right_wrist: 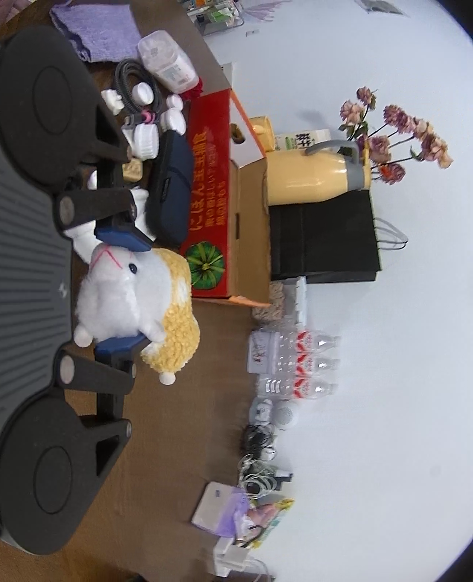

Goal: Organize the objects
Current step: 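Carry the green bag and plush sheep into the cardboard box and release both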

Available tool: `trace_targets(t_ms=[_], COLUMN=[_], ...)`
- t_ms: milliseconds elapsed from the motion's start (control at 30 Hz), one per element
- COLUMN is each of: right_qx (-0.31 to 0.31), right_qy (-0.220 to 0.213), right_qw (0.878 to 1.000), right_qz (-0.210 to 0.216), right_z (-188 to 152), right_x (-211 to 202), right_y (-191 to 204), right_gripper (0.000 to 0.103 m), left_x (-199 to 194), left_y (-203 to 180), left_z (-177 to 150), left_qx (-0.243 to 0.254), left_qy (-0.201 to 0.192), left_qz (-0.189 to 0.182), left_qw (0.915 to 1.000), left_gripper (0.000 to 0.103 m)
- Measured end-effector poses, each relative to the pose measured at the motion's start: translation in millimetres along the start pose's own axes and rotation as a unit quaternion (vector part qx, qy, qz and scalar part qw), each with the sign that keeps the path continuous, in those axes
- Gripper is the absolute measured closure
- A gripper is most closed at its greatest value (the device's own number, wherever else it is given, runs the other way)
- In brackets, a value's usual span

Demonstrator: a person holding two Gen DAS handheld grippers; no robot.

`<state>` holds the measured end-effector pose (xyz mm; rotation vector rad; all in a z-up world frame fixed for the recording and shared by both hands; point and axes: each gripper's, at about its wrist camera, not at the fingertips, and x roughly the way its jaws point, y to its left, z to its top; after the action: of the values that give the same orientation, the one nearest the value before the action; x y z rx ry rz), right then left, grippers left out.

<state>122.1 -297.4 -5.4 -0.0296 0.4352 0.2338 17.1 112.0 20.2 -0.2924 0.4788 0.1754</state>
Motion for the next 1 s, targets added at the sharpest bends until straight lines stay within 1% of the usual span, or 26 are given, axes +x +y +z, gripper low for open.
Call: trace_targets(t_ms=[133, 233, 400, 533, 633, 767, 900, 1000], right_qx=[-0.013, -0.025, -0.045, -0.057, -0.065, -0.074, -0.098, -0.095], right_qy=[-0.023, -0.040, -0.075, -0.088, -0.084, -0.063, -0.031, -0.008], right_qw=[1.000, 0.999, 0.996, 0.994, 0.993, 0.995, 0.994, 0.995], right_qz=[0.011, 0.022, 0.037, 0.045, 0.045, 0.039, 0.022, 0.018], right_z=[15.3, 30.7, 64.9, 94.5, 115.5, 134.0, 140.6, 139.1], right_x=[-0.4, 5.5, 25.7, 57.6, 89.9, 137.4, 184.6, 210.0], right_y=[7.5, 15.1, 30.3, 44.1, 53.8, 67.6, 81.0, 82.6], right_gripper=[0.056, 0.057, 0.057, 0.057, 0.057, 0.057, 0.057, 0.057], left_x=[8.1, 22.7, 59.5, 102.7, 137.9, 185.3, 224.8, 249.6], left_y=[-19.7, -42.1, -84.6, -118.0, -141.3, -163.1, -178.8, -183.8], left_z=[28.4, 51.5, 86.0, 107.1, 121.1, 131.6, 128.8, 123.4], left_qx=[0.034, 0.056, 0.091, 0.111, 0.120, 0.124, 0.137, 0.144], left_qy=[-0.028, -0.038, -0.041, -0.026, -0.011, 0.015, 0.029, 0.046], left_qz=[-0.016, -0.031, -0.051, -0.055, -0.054, -0.043, -0.015, 0.000], left_qw=[0.9989, 0.9972, 0.9937, 0.9919, 0.9912, 0.9912, 0.9900, 0.9885], left_gripper=[0.071, 0.071, 0.071, 0.071, 0.071, 0.071, 0.071, 0.071])
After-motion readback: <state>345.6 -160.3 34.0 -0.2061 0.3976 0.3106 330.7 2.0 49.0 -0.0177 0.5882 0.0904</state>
